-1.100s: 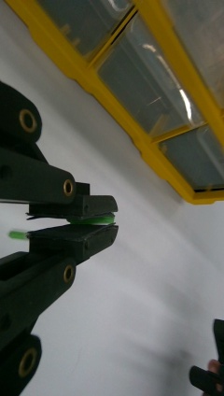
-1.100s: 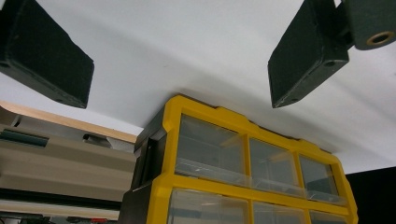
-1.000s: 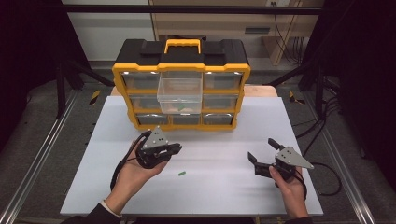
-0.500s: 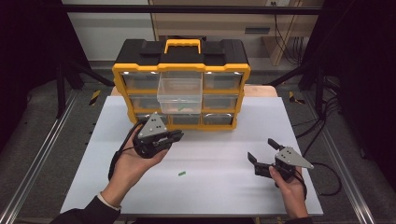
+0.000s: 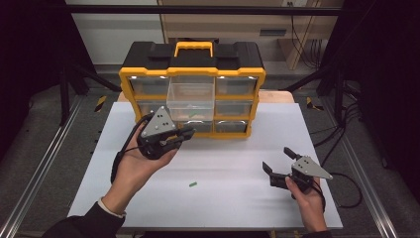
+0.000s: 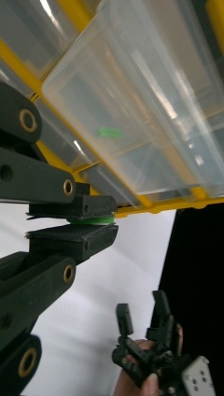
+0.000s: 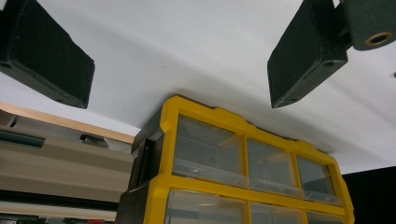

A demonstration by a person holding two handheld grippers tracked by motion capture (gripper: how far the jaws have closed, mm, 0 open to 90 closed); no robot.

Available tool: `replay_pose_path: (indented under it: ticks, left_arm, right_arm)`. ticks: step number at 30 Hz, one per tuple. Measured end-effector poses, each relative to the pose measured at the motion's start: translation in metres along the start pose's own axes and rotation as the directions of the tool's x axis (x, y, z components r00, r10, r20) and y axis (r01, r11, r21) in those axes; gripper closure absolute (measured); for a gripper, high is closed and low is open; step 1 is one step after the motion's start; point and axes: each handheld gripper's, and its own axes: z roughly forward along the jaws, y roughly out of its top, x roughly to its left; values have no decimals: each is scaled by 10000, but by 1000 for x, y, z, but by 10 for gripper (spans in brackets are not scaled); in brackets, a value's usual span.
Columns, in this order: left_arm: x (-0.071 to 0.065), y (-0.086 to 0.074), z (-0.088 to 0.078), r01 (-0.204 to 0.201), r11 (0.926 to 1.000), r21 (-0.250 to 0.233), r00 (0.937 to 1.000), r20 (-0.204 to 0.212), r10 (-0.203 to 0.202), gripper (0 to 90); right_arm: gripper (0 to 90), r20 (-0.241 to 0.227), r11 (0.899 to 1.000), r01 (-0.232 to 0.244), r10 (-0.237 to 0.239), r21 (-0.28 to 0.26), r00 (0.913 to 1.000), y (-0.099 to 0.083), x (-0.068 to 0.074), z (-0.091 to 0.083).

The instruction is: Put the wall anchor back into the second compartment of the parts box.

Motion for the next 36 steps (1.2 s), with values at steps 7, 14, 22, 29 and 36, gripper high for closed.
replay_pose_path:
  ticks: [7,14,22,29,36]
  left_arm:
    - [4,21,-12,-154,9992,-372,9998,-125,149,841]
    - [9,31,-17,-80,9981,-607,9994,-334,60,841]
    - [17,36,-23,70,9960,-886,9977,-672,-130,841]
    - [26,41,-26,208,9940,-1074,9948,-966,-312,841]
    - [34,41,-23,474,9911,-1244,9914,-1153,-618,841]
  right_arm:
    - [75,-6,10000,-11,11,11,10000,0,0,0]
    - [75,-16,10000,-8,8,14,10000,0,0,0]
    - [75,-17,10000,6,-6,19,10000,0,0,0]
    - [75,-44,10000,30,-30,16,10000,0,0,1]
    - [75,-64,10000,50,-49,26,10000,0,0,1]
